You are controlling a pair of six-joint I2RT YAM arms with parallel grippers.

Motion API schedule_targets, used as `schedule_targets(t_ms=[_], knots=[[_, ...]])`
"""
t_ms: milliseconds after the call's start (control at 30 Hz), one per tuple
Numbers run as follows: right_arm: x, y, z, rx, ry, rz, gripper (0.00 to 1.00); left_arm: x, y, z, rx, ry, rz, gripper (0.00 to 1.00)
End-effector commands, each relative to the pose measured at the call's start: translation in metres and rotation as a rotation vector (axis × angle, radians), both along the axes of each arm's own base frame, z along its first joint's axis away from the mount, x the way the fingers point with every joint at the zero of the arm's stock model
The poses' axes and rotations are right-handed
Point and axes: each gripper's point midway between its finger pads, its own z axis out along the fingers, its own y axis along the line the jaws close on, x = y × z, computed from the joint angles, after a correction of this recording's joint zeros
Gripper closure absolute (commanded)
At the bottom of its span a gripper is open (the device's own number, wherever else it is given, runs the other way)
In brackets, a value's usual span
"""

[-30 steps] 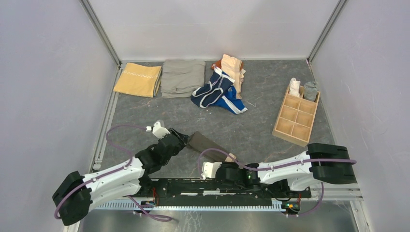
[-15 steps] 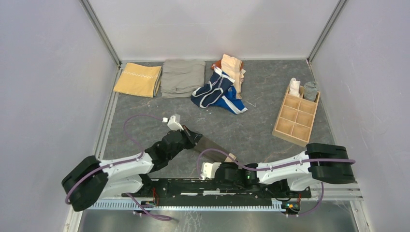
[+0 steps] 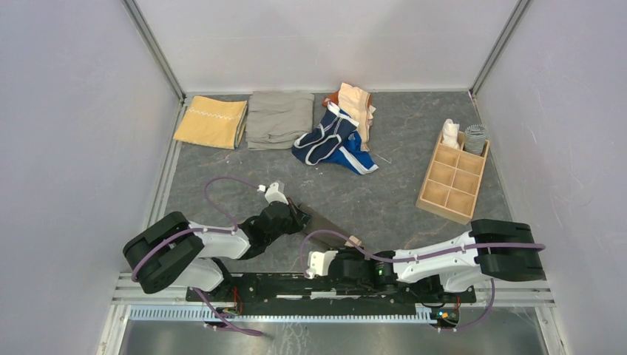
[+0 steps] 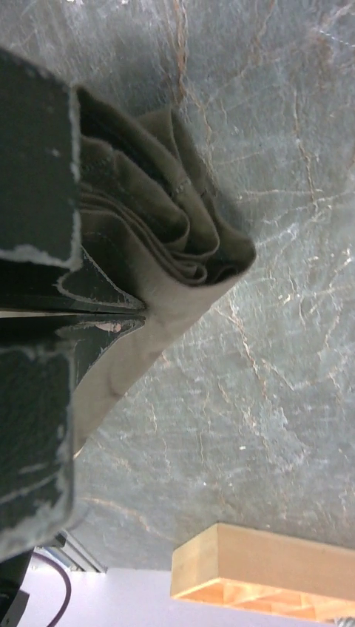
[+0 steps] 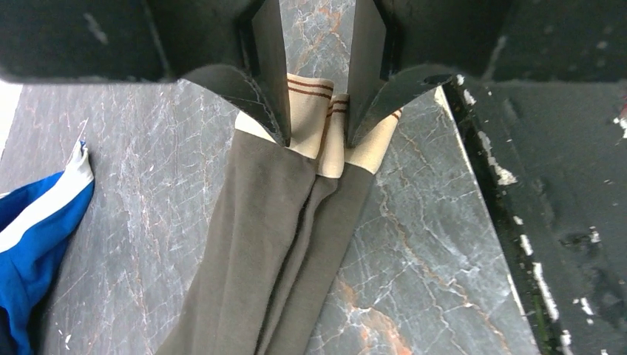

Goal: Roll the underwear
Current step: Fold the underwear at the center of the board.

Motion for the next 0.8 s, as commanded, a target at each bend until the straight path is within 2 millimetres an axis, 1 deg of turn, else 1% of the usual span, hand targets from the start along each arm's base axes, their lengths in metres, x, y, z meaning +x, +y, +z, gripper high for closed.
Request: schedule_targets(t_ms=[0,133,167,333,433,500,533,600,667,733,767], knots=[[-0.017,0.002,0.002,-0.019,0.063,0.055,0.59,0.006,-0.004,-0.002,-0.016,-0.003,0.022,0.98],[-0.021,0.003,0.01,-0.002,0.07,0.071,0.54,0.004,-0.004,-0.011,-0.003,0.021,0.026,0.98],[-0.022,0.004,0.013,0.009,0.075,0.075,0.51,0.004,-0.004,-0.012,-0.001,0.025,0.026,0.98],[-0.038,0.011,0.028,0.065,0.142,0.144,0.43,0.005,-0.002,-0.012,0.008,0.027,0.033,0.98],[-0.042,0.012,0.041,0.113,0.159,0.164,0.41,0.006,-0.002,-0.011,0.009,0.024,0.035,0.98],[-0.035,0.013,0.056,0.177,0.132,0.132,0.4,0.005,-0.002,-0.011,0.01,0.024,0.032,0.98],[-0.032,0.014,0.063,0.216,0.125,0.111,0.42,0.006,-0.003,-0.011,0.009,0.024,0.031,0.98],[-0.023,0.017,0.076,0.299,0.136,0.049,0.52,0.005,-0.005,-0.01,0.005,0.024,0.023,0.98],[-0.011,0.02,0.08,0.366,0.175,-0.02,0.66,0.005,-0.006,-0.009,0.003,0.022,0.014,0.98],[0.001,0.02,0.079,0.413,0.218,-0.099,0.8,0.004,-0.007,-0.008,-0.001,0.019,0.008,0.98],[0.006,0.019,0.078,0.428,0.239,-0.132,0.86,0.004,-0.007,-0.007,-0.001,0.017,0.006,0.98]])
